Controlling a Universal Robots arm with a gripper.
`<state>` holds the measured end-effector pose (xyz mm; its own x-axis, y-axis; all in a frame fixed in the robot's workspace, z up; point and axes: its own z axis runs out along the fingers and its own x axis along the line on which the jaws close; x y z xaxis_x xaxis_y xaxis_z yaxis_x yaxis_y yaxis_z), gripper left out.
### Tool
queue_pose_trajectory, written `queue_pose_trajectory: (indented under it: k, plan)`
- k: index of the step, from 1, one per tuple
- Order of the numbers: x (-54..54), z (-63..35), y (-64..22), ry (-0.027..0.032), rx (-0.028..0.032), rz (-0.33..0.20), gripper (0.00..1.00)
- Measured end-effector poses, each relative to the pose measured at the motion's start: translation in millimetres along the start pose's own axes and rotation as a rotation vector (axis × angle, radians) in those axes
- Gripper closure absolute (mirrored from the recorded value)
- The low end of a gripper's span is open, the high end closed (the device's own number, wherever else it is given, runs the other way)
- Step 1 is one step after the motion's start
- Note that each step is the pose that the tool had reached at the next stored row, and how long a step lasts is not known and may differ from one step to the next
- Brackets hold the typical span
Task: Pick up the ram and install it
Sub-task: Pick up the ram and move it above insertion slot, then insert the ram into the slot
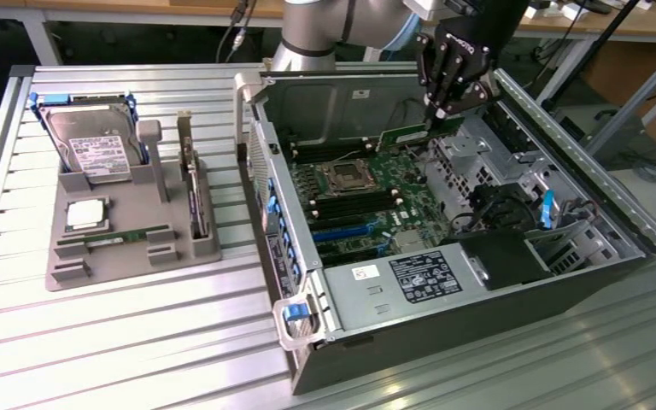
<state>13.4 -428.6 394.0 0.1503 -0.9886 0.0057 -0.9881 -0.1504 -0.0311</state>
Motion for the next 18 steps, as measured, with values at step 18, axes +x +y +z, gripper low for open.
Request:
queue_pose_trajectory:
  k: [18]
  plan:
    - [-20.7,14.4,-2.5,0.0038,-0.0008,0.122,0.87]
